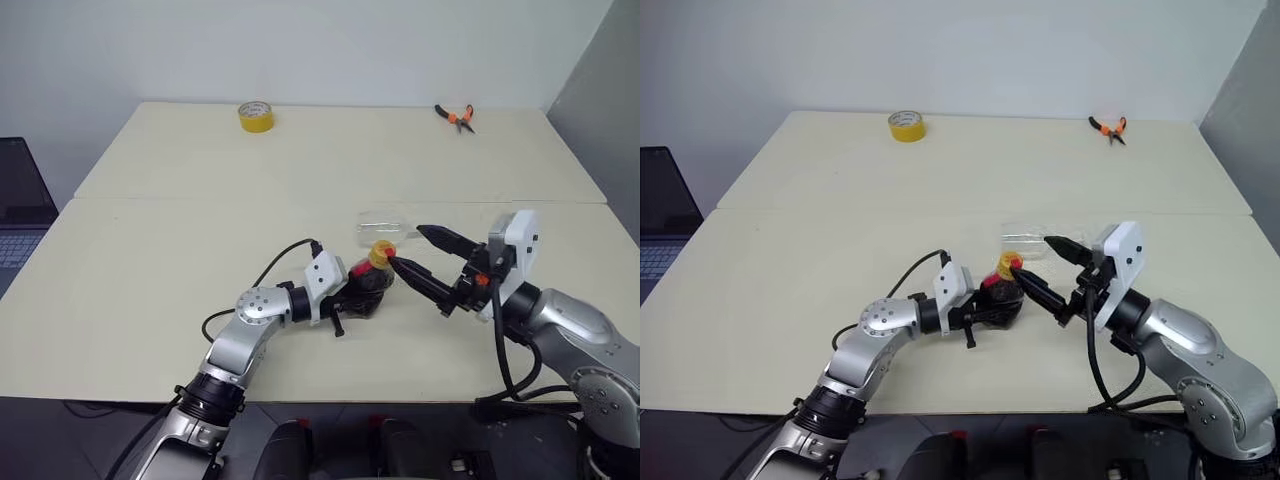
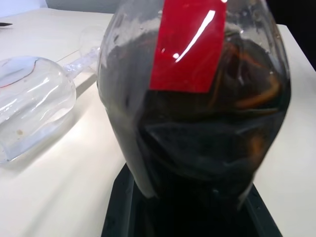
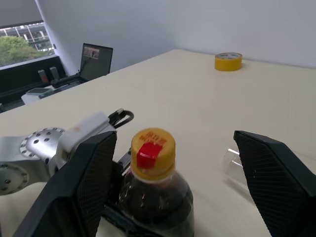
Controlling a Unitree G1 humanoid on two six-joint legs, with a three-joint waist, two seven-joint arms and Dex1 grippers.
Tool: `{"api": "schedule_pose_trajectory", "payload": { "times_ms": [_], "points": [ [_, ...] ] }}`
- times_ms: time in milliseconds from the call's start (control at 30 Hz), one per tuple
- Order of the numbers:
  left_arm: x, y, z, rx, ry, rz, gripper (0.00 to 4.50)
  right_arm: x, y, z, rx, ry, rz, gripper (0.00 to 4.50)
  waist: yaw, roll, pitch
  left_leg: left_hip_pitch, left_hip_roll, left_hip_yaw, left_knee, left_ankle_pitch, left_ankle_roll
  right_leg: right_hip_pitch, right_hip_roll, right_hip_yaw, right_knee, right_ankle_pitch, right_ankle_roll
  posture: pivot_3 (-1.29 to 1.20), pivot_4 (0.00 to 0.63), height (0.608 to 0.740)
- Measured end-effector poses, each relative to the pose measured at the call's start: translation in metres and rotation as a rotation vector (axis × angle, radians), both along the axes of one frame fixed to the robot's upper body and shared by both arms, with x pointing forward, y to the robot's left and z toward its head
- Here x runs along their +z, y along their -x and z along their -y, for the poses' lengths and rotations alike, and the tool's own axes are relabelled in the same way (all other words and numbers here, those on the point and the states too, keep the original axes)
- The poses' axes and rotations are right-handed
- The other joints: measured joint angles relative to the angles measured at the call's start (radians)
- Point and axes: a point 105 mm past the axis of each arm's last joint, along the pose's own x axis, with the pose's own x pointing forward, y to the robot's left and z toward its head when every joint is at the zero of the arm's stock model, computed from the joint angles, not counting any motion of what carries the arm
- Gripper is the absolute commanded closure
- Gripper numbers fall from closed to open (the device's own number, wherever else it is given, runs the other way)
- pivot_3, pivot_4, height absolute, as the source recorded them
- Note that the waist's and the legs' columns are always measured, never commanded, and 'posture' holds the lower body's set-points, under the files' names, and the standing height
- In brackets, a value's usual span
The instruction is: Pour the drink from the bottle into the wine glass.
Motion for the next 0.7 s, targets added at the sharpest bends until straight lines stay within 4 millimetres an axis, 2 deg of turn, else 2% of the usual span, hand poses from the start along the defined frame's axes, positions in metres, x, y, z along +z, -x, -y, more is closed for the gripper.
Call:
{"api": "schedule_pose_trajectory", "payload": {
  "times_ms": [233,400,533,700],
  "points": [
    [0.000,0.000,0.000,0.000,0.001,0.000,3.87,-0.008,-0.014,-0.009,-0.006,0.022,-0.018,0.46,0.000,0.000,0.000,0.000,0.000,0.000,0.000,0.000,0.000,0.000,0.000,0.000,0.000,0.000,0.000,0.00,0.150,0.740],
    [0.000,0.000,0.000,0.000,0.000,0.000,3.87,-0.009,-0.014,-0.014,0.009,0.003,-0.023,0.46,0.000,0.000,0.000,0.000,0.000,0.000,0.000,0.000,0.000,0.000,0.000,0.000,0.000,0.000,0.000,0.00,0.150,0.740],
    [0.000,0.000,0.000,0.000,0.000,0.000,3.87,-0.011,-0.015,-0.015,0.007,0.009,-0.026,1.35,0.000,0.000,0.000,0.000,0.000,0.000,0.000,0.000,0.000,0.000,0.000,0.000,0.000,0.000,0.000,0.00,0.150,0.740],
    [0.000,0.000,0.000,0.002,-0.001,0.000,3.87,-0.012,-0.011,-0.021,0.044,0.010,-0.023,3.19,0.000,0.000,0.000,0.000,0.000,0.000,0.000,0.000,0.000,0.000,0.000,0.000,0.000,0.000,0.000,0.00,0.150,0.740]
  ]
}}
